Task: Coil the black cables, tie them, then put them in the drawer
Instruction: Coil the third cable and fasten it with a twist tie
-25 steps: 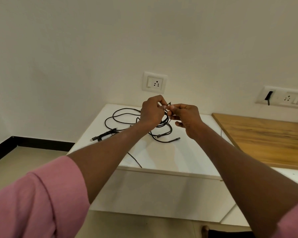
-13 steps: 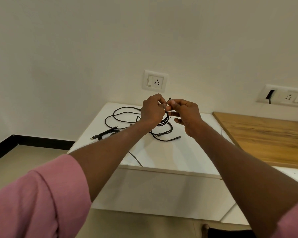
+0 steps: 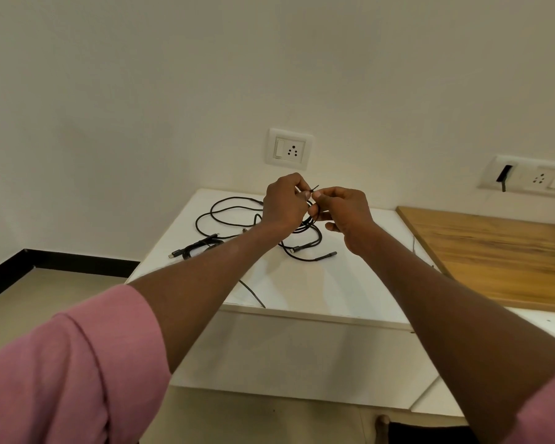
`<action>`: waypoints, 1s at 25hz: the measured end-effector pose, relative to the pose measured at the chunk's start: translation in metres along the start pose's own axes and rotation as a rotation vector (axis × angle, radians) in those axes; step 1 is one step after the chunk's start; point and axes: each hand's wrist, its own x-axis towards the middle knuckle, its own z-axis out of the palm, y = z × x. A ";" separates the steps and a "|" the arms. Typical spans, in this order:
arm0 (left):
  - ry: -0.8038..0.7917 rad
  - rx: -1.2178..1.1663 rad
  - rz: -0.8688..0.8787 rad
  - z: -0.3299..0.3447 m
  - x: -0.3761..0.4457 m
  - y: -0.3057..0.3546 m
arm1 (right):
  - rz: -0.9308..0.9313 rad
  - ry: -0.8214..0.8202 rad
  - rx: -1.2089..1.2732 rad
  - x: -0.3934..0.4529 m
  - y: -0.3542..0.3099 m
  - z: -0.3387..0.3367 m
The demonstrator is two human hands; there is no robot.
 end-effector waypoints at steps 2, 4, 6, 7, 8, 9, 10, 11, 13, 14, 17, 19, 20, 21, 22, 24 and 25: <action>-0.004 -0.023 -0.008 0.001 0.000 0.001 | -0.005 -0.003 0.037 -0.001 0.000 0.000; -0.020 -0.070 -0.025 0.000 -0.002 0.003 | -0.025 -0.023 0.039 -0.003 0.000 -0.001; -0.028 -0.093 -0.028 -0.002 -0.001 0.004 | -0.048 -0.023 0.017 -0.004 -0.001 -0.001; -0.029 -0.096 -0.025 -0.002 0.000 0.004 | -0.073 0.000 0.000 -0.003 -0.001 -0.001; -0.036 -0.092 -0.021 -0.003 0.000 0.003 | -0.112 0.041 -0.027 -0.001 0.000 -0.001; -0.049 -0.086 -0.016 -0.003 0.000 0.003 | -0.154 0.095 -0.066 0.002 0.001 0.000; -0.062 -0.078 -0.013 -0.003 0.000 0.003 | -0.190 0.149 -0.107 0.004 0.001 0.000; -0.073 -0.071 -0.016 -0.003 0.000 0.003 | -0.214 0.189 -0.142 0.005 0.002 0.000; -0.087 -0.070 -0.028 -0.003 -0.001 0.005 | -0.251 0.228 -0.195 0.008 0.003 0.000; -0.091 -0.076 -0.030 -0.003 0.000 0.005 | -0.272 0.243 -0.208 0.009 0.003 0.000; -0.079 -0.074 -0.046 -0.006 0.002 0.002 | -0.307 0.318 -0.092 0.011 -0.004 0.000; -0.065 -0.083 -0.120 -0.008 0.006 -0.007 | -0.306 0.368 0.075 0.013 -0.010 -0.002; -0.064 -0.105 -0.162 -0.010 0.008 -0.011 | -0.300 0.375 0.156 0.013 -0.012 -0.003; -0.064 -0.133 -0.196 -0.012 0.009 -0.012 | -0.281 0.366 0.232 0.012 -0.014 -0.005; -0.065 -0.163 -0.226 -0.012 0.010 -0.013 | -0.249 0.345 0.306 0.010 -0.016 -0.006; -0.088 -0.228 -0.298 -0.013 0.011 -0.008 | -0.158 0.298 0.444 0.007 -0.018 -0.008; -0.115 -0.267 -0.350 -0.014 0.010 -0.005 | -0.110 0.281 0.481 0.007 -0.018 -0.008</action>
